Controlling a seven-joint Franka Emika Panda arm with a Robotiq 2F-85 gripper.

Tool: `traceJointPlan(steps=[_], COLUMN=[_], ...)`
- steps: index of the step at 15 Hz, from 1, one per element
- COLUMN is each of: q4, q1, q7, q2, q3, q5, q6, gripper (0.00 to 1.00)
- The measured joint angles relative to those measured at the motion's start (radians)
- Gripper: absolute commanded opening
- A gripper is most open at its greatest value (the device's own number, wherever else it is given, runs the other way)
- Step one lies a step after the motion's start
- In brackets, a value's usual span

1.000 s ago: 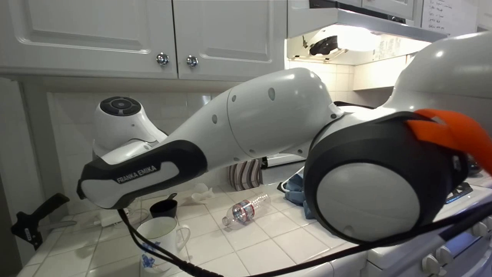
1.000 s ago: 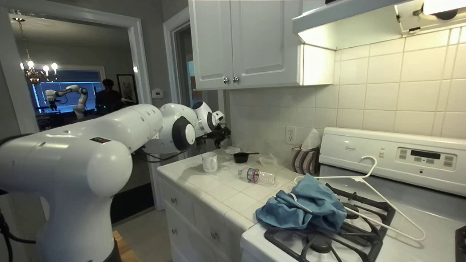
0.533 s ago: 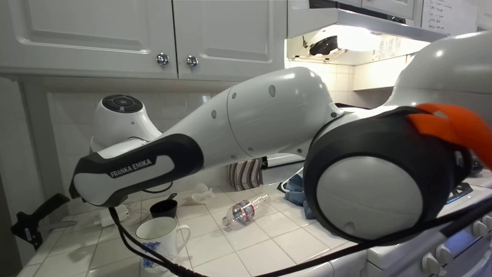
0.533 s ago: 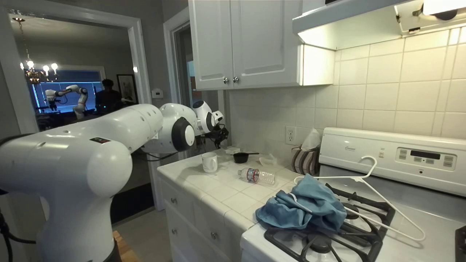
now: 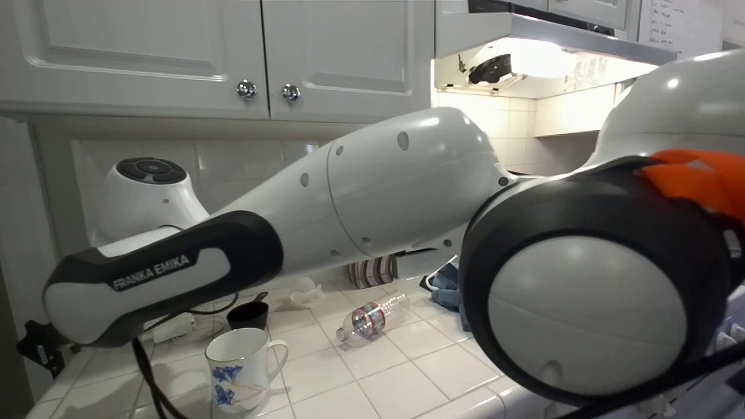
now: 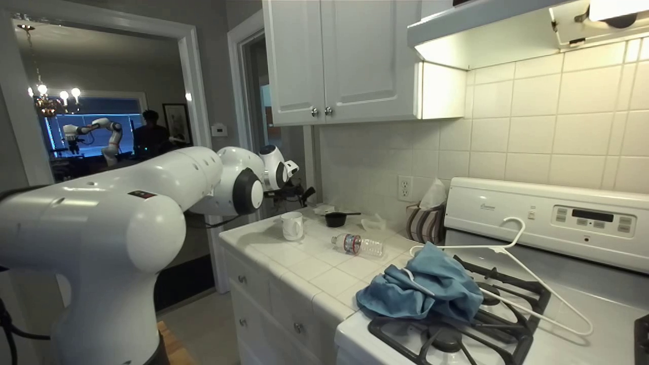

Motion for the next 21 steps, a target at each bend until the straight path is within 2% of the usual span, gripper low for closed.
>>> traceJointPlan(steps=[6,13,15,21], q4=[0.002,0.003,0.003,0.003], q1=[0.053,0.101,0.12,0.161], q7=[-0.015,-0.009,-0.007,0.01], q2=[0.031,0.02,0.02,0.028], q3=[0.005,-0.001,-0.003,-0.023], q5=[0.001,0.001,0.001,0.001], q6=[0.034,-0.106,-0.113,-0.007], gripper=[1.0,1.0,1.0,1.0])
